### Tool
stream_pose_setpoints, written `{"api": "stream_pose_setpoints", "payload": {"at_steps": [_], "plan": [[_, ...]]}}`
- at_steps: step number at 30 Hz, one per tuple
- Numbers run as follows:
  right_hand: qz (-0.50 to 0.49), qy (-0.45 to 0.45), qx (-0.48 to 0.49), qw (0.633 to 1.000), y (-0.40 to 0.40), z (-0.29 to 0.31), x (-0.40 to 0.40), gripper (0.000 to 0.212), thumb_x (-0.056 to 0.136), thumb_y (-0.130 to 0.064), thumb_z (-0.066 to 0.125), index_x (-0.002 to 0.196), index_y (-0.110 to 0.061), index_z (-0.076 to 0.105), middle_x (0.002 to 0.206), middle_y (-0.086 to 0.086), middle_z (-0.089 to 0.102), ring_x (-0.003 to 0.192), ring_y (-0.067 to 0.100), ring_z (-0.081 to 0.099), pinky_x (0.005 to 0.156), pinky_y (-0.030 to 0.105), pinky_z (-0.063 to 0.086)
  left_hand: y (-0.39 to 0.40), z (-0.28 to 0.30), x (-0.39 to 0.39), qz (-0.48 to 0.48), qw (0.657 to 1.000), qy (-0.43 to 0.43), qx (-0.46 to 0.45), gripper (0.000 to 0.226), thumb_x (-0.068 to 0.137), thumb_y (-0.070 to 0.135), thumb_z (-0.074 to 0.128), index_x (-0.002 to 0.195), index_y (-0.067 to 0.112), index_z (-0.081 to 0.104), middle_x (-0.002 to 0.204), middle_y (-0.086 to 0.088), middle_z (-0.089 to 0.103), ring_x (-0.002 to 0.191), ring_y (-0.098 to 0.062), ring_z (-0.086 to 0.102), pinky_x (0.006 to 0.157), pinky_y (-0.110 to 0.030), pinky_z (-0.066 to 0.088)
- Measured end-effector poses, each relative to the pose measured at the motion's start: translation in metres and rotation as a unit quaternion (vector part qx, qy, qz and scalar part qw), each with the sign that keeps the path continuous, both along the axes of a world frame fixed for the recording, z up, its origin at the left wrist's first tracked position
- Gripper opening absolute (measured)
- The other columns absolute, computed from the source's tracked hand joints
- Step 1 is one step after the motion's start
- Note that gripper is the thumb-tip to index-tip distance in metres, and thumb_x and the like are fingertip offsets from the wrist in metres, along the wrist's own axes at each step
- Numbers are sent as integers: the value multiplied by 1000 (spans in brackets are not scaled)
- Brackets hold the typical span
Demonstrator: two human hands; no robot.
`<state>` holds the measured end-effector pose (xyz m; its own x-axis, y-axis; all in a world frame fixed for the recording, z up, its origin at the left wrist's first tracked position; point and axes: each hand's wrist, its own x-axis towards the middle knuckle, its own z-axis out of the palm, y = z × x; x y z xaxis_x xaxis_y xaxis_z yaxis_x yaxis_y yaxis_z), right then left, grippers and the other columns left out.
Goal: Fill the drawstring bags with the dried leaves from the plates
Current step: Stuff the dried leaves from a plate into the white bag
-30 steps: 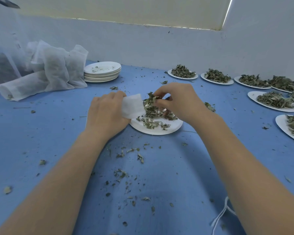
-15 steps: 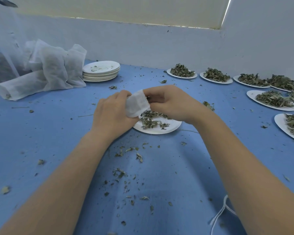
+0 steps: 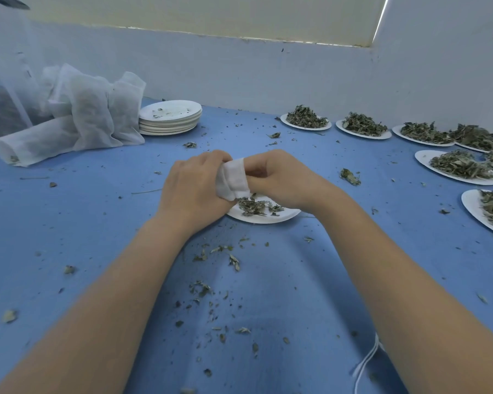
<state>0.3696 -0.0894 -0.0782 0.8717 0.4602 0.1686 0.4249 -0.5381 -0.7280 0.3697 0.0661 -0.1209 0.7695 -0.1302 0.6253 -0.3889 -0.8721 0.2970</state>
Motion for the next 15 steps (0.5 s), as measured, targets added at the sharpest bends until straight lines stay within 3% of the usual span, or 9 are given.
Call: {"api": "stream_pose_setpoints", "payload": {"at_steps": [1,3,6,8,11,13,15], "plan": [[0,0,24,1000,-2,2,-1,11,87,-18,64,91,-17,74,83,9,70,68,17,59,64,28,49,1,1,0,7,1000,0,-4,44,66,21,74,106,8,60,93,-11,65,81,-34,57,74,-34,36],[-14,-9,79,997,-10,5,1,10,82,-16,70,88,-22,74,80,-7,73,73,2,66,60,21,53,4,2,-1,23,1000,0,-3,46,67,26,70,107,8,59,96,-12,65,83,-35,57,74,-34,34],[-91,-49,93,990,-22,2,10,13,82,-16,70,86,-27,74,85,-12,73,77,-3,65,73,16,51,9,4,1,46,999,6,5,47,68,22,71,111,8,58,101,-14,64,90,-36,56,78,-36,34],[-177,-111,-35,977,-30,-2,19,22,91,-12,57,98,-26,72,102,-9,70,75,-5,59,66,6,39,10,3,1,55,998,9,8,48,68,18,72,112,8,57,103,-14,64,92,-36,56,80,-37,33],[-194,-79,-237,949,-37,-15,28,48,91,3,38,129,-20,56,138,1,49,117,16,51,84,19,38,11,2,3,57,998,15,15,47,70,19,70,114,8,56,104,-13,63,95,-35,56,83,-37,32],[-161,-54,-294,941,-35,-22,29,55,90,7,34,137,-19,48,146,2,41,132,21,38,99,26,35,11,0,4,60,998,18,20,46,72,21,69,114,9,55,104,-12,63,95,-34,55,83,-37,32],[-146,-52,-302,941,-33,-25,27,54,90,5,35,135,-21,49,143,3,45,126,21,44,92,26,39,11,-1,5,63,998,17,17,46,72,21,69,114,9,55,104,-12,63,95,-34,55,83,-36,31]]}}
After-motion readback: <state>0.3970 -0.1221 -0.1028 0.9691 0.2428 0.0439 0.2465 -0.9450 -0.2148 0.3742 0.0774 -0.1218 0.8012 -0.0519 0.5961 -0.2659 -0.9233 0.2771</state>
